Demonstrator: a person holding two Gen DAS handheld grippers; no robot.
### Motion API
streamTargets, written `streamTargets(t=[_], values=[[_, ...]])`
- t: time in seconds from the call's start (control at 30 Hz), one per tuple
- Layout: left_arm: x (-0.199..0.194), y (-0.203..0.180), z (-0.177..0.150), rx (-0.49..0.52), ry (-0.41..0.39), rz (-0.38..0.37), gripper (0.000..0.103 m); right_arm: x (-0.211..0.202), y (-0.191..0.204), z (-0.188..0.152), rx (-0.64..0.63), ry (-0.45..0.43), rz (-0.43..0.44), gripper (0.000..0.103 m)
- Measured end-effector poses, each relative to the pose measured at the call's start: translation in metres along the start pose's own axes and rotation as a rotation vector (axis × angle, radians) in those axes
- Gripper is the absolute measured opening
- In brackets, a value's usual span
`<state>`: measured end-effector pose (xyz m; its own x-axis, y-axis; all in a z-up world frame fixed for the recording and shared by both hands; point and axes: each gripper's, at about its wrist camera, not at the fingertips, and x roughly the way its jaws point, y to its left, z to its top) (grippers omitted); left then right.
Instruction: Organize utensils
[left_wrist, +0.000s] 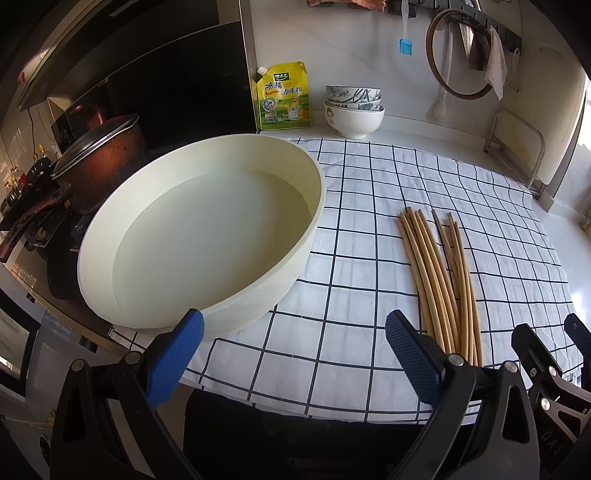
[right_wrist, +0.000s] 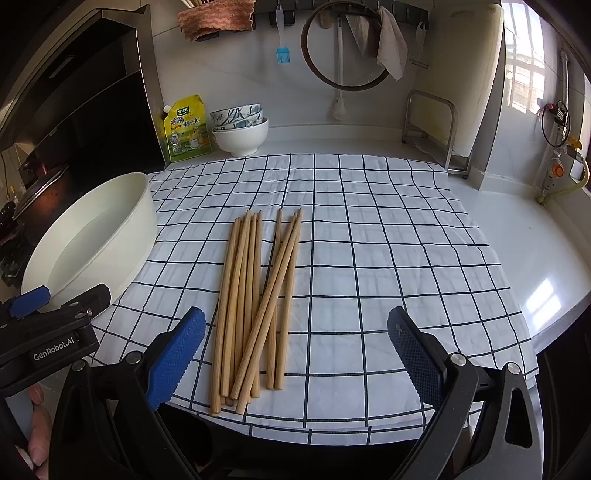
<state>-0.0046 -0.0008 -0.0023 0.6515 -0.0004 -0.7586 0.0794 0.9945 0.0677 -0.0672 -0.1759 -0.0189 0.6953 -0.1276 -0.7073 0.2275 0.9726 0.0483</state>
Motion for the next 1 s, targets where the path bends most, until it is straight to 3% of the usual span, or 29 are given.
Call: streamTargets(t=[1.0], values=[[-0.0006,0.0001,0.0001,-0.004,0.004,-0.011,0.097,0.0001,-0.0005,0.0005,0.0,-0.004,0.001,0.094]])
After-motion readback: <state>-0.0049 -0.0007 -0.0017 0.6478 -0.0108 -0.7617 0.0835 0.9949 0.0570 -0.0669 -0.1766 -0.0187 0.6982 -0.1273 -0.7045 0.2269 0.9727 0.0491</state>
